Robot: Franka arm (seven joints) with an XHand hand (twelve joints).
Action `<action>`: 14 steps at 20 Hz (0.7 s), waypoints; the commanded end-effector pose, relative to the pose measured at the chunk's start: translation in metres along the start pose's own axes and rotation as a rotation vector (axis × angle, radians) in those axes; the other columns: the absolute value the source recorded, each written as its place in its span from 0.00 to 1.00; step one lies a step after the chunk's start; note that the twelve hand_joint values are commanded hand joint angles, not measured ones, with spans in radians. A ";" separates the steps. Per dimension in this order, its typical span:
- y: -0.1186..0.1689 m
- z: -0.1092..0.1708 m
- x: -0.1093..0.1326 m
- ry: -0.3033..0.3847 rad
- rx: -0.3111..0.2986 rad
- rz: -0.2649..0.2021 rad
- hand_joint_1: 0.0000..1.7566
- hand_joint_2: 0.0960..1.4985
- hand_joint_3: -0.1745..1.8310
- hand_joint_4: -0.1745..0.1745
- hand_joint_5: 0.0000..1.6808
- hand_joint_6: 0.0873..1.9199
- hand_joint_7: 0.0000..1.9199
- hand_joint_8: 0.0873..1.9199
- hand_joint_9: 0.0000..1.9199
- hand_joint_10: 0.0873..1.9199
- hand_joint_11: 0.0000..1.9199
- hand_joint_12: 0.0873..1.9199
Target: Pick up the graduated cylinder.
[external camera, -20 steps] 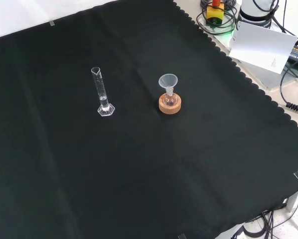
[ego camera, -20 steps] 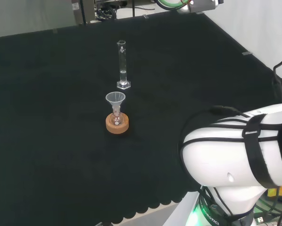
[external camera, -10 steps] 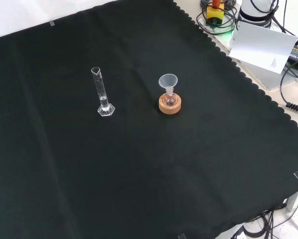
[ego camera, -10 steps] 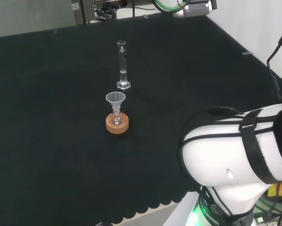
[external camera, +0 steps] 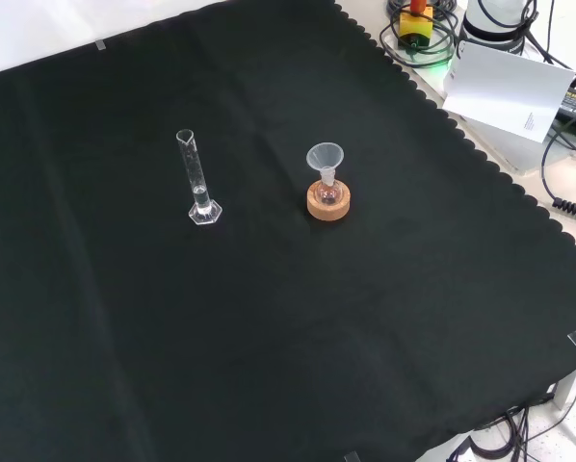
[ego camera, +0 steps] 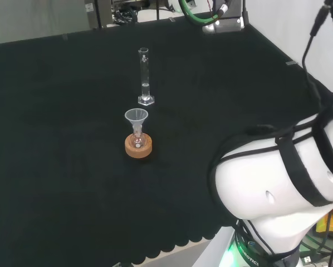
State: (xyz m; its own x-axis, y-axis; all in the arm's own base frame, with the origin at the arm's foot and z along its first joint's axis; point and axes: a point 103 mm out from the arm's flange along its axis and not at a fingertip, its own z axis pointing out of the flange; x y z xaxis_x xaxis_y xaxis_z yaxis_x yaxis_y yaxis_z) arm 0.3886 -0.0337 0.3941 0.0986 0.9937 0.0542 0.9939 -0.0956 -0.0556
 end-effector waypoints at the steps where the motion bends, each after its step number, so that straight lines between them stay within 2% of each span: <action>1: 0.078 0.050 -0.027 0.045 -0.042 -0.061 0.22 0.73 0.23 0.41 0.13 0.00 0.05 0.26 0.14 0.34 0.01 0.72; 7: 0.114 0.084 -0.031 0.087 -0.024 -0.088 0.28 0.69 0.23 0.39 0.15 0.00 0.04 0.28 0.15 0.34 0.02 0.72; 14: 0.136 0.126 -0.026 0.152 0.000 -0.133 0.30 0.67 0.23 0.38 0.15 0.00 0.05 0.29 0.16 0.34 0.03 0.72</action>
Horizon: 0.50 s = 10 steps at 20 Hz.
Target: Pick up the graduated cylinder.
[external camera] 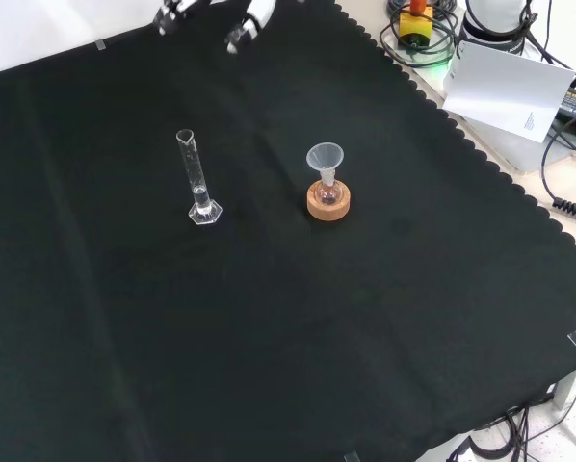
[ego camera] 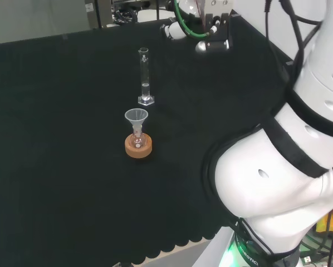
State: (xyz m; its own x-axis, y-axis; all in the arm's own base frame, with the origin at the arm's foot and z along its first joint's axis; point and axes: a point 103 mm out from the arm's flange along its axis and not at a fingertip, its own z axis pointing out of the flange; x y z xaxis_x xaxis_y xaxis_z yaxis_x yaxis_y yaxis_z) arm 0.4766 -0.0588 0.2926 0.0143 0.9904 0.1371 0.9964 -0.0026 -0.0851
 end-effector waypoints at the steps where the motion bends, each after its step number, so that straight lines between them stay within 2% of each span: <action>1: 0.043 0.034 -0.010 0.083 -0.034 -0.050 0.30 0.66 0.23 0.37 0.16 0.00 0.05 0.29 0.16 0.34 0.03 0.72; 5: 0.049 0.055 -0.008 0.127 -0.033 -0.067 0.31 0.64 0.23 0.37 0.16 0.00 0.04 0.29 0.15 0.33 0.02 0.72; 10: 0.059 0.071 -0.002 0.153 -0.030 -0.064 0.32 0.62 0.23 0.35 0.16 0.00 0.05 0.30 0.17 0.33 0.03 0.72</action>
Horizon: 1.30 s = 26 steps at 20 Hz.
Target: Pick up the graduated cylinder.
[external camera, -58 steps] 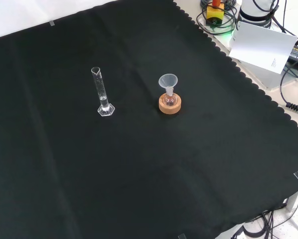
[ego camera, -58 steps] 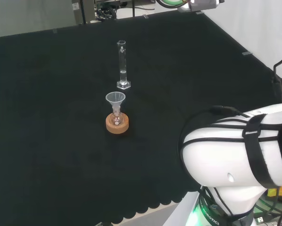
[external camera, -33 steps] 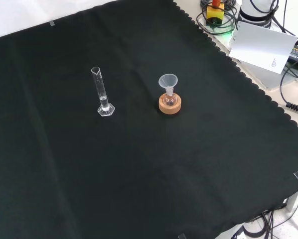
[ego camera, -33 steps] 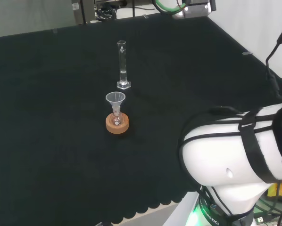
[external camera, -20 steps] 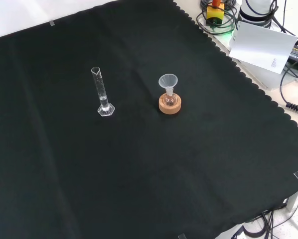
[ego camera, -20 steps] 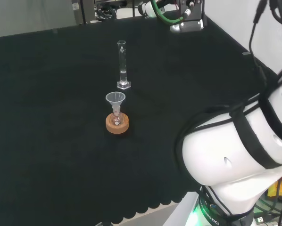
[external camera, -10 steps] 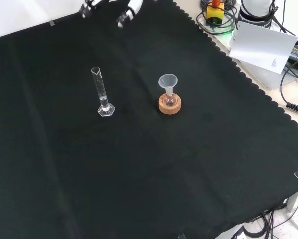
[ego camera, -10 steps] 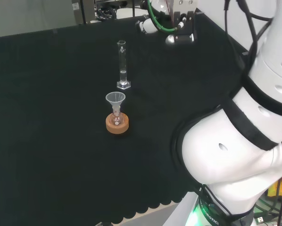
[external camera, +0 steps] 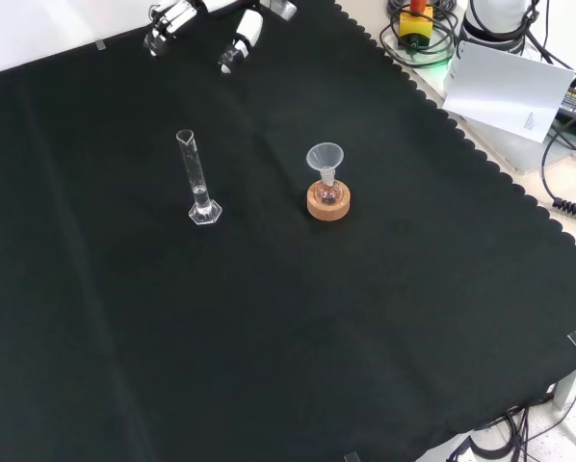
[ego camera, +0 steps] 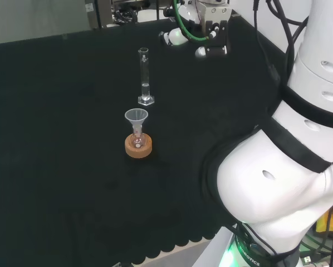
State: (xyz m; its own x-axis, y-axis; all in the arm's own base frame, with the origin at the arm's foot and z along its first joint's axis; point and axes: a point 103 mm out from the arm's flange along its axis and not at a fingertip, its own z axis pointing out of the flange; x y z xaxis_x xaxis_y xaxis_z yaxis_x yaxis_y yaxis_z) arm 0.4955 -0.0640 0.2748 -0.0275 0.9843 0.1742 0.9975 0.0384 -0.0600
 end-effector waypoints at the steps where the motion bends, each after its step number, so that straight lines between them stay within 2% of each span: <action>1: 0.039 0.058 0.002 0.125 -0.011 -0.016 0.32 0.62 0.23 0.35 0.16 0.00 0.05 0.30 0.17 0.33 0.03 0.72; 4: 0.043 0.064 0.000 0.151 -0.009 -0.020 0.33 0.62 0.24 0.34 0.17 0.00 0.06 0.30 0.17 0.33 0.03 0.72; 13: 0.044 0.089 -0.012 0.303 0.002 -0.087 0.35 0.59 0.24 0.34 0.18 0.00 0.07 0.30 0.18 0.32 0.05 0.72; 18: 0.051 0.107 -0.013 0.355 0.001 -0.127 0.38 0.56 0.25 0.37 0.17 0.00 0.05 0.29 0.17 0.31 0.04 0.71; 26: 0.063 0.131 -0.009 0.454 -0.010 -0.171 0.44 0.49 0.31 0.34 0.24 0.00 0.13 0.30 0.23 0.29 0.07 0.70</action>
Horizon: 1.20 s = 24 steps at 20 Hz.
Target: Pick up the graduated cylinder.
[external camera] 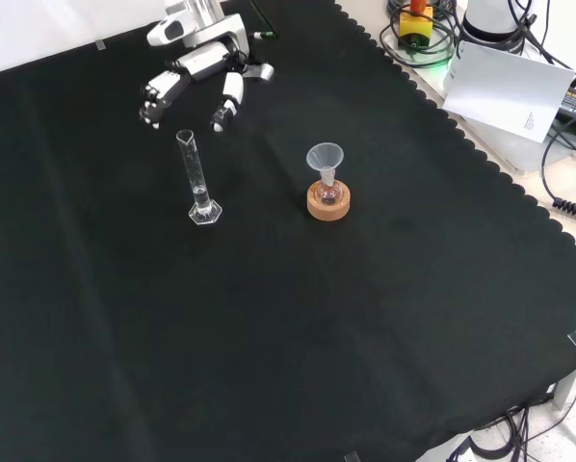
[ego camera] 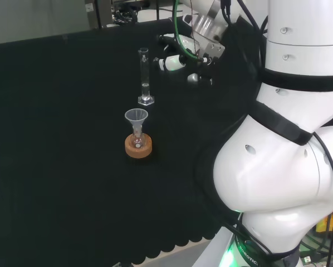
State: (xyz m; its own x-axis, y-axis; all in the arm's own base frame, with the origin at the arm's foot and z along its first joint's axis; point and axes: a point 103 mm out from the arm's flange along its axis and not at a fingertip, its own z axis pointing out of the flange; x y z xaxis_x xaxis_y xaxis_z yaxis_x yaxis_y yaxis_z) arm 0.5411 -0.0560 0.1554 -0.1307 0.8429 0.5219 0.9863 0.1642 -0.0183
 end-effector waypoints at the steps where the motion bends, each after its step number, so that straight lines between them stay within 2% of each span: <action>1: 0.011 0.018 -0.003 0.108 -0.020 -0.042 0.44 0.49 0.31 0.34 0.25 0.00 0.14 0.31 0.24 0.29 0.07 0.70; 5: 0.015 0.029 -0.005 0.155 -0.038 -0.083 0.45 0.47 0.33 0.33 0.30 0.00 0.16 0.31 0.27 0.29 0.12 0.69; 8: 0.019 0.035 -0.007 0.213 -0.054 -0.097 0.45 0.46 0.33 0.33 0.30 0.00 0.17 0.31 0.28 0.29 0.13 0.69; 10: 0.020 0.038 -0.008 0.225 -0.068 -0.105 0.45 0.45 0.33 0.33 0.29 0.00 0.16 0.31 0.28 0.28 0.13 0.69; 15: 0.026 0.047 -0.008 0.291 -0.057 -0.134 0.45 0.44 0.33 0.33 0.29 0.00 0.16 0.31 0.29 0.28 0.14 0.69; 24: 0.032 0.060 -0.013 0.360 -0.053 -0.175 0.49 0.42 0.33 0.34 0.29 0.00 0.17 0.31 0.29 0.27 0.13 0.68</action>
State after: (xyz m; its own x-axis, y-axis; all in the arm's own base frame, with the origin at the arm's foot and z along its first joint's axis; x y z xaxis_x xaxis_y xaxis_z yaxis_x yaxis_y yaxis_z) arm 0.5661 -0.0345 0.1028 -0.2436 0.6129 0.7516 0.9637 0.2406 0.1161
